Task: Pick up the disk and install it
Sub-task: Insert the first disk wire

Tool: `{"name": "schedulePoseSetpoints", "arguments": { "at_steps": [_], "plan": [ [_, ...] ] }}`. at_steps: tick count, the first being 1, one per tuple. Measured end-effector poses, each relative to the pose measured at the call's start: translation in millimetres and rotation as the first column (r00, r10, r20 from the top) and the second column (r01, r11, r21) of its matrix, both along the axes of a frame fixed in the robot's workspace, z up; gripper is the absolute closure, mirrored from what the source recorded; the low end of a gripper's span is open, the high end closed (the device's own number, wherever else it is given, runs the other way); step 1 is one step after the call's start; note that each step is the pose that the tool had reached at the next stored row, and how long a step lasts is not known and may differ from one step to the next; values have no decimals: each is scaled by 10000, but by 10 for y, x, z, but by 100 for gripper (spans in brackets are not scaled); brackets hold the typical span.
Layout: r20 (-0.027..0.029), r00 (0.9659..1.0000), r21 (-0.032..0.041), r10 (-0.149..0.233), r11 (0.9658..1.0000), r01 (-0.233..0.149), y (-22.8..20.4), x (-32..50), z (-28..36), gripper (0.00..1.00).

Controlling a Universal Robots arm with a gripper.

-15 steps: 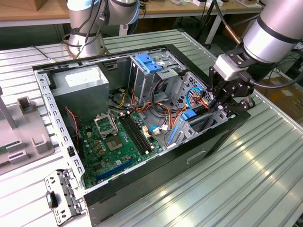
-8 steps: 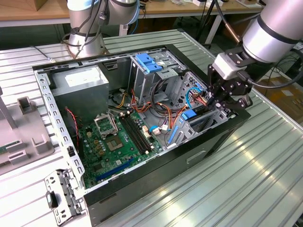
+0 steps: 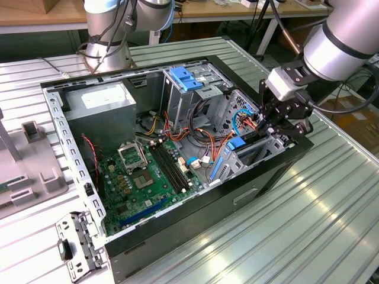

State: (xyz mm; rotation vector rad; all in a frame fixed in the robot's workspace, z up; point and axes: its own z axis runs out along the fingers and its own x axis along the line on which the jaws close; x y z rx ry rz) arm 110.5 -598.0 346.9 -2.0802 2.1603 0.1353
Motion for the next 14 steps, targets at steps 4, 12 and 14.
{"name": "schedulePoseSetpoints", "arguments": {
  "at_steps": [4, 12, 14],
  "plan": [
    [0, 10000, 4, 3, 10000, -3, 51, 2, -5, 82],
    [0, 10000, 26, 2, 10000, -2, 60, 1, -23, 82],
    [0, 10000, 42, 1, 10000, -1, 60, 1, -27, 82]
  ]
}}
